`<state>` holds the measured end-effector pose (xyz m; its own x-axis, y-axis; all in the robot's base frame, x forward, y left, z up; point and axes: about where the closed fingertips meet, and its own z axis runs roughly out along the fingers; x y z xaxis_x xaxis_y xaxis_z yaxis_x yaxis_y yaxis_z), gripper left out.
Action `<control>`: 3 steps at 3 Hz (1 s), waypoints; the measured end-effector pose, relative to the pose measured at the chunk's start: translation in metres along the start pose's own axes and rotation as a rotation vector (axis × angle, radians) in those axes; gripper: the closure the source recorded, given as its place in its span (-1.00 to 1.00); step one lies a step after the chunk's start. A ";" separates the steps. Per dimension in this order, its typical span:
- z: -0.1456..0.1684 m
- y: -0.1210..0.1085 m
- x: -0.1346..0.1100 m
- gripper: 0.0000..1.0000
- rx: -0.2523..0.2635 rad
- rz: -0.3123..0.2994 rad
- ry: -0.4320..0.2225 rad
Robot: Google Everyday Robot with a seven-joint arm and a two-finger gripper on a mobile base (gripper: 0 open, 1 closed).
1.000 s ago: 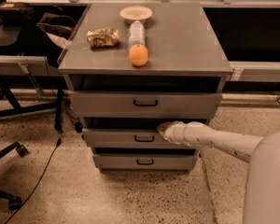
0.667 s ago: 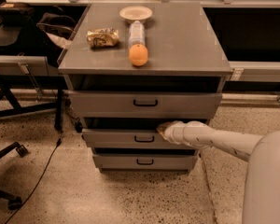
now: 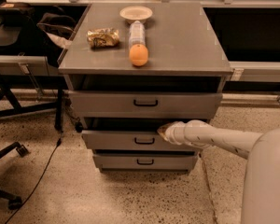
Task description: Open middle drawer
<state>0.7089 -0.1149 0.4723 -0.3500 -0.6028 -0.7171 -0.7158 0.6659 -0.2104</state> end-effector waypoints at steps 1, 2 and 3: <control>0.000 0.000 -0.005 1.00 0.003 -0.007 -0.011; 0.000 -0.006 -0.020 1.00 0.023 -0.025 -0.041; -0.002 -0.015 -0.030 1.00 0.056 -0.023 -0.067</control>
Offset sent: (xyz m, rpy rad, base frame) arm 0.0226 0.0095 0.0330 0.0086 -0.1052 0.0085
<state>0.7286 -0.1080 0.4985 -0.2916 -0.5887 -0.7540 -0.6878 0.6768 -0.2624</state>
